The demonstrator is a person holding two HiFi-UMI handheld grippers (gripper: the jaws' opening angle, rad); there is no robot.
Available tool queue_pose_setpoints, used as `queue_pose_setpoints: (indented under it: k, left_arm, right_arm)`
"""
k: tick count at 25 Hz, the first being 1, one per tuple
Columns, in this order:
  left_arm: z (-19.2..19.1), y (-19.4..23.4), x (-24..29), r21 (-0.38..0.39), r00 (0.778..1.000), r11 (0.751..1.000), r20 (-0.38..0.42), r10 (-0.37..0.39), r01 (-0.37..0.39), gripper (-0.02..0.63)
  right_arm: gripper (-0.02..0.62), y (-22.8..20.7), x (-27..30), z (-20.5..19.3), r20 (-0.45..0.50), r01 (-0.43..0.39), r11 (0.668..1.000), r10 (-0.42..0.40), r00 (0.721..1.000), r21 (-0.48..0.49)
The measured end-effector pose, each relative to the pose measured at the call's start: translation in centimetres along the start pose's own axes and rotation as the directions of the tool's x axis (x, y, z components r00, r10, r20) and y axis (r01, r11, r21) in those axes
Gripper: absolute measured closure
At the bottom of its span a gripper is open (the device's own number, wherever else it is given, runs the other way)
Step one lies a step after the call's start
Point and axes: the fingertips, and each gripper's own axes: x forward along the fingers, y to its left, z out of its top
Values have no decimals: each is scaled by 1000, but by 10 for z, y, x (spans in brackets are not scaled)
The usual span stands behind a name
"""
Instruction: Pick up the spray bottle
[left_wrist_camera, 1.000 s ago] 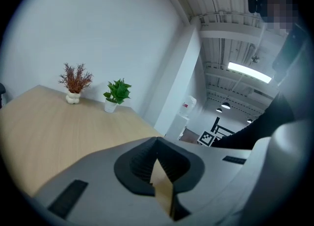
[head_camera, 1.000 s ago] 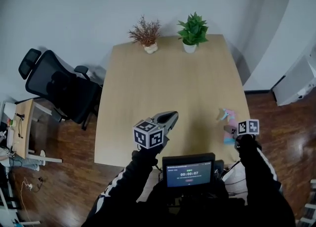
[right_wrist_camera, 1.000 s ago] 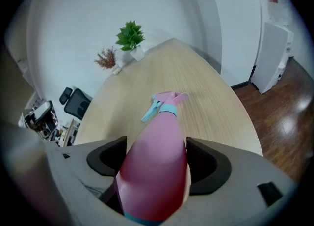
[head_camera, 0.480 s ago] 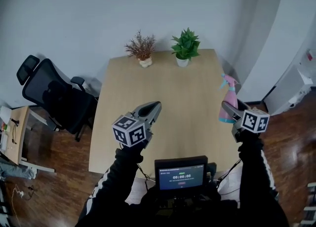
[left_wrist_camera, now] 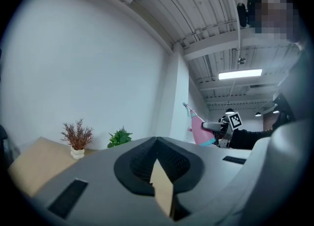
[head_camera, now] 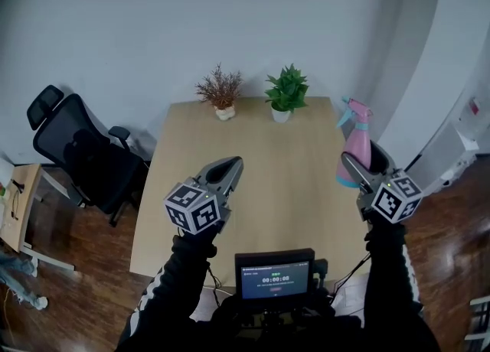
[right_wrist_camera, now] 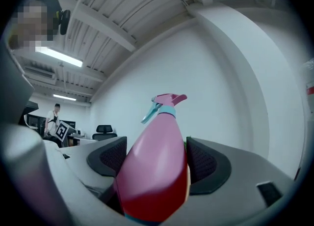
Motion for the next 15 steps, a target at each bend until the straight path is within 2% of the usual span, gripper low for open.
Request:
queue_pose_setpoints:
  k: [8,15]
  left_arm:
    - [0,1,-3,4,1000,1000,3,15,-15,603]
    - [0,5,-6,3,1000,1000,1,19,-19,603]
  right_arm:
    - [235,1,-1,2,13,-5,1000,5,1000,-15]
    - [238,0,-1,2,33,5,1000,-5,999,17]
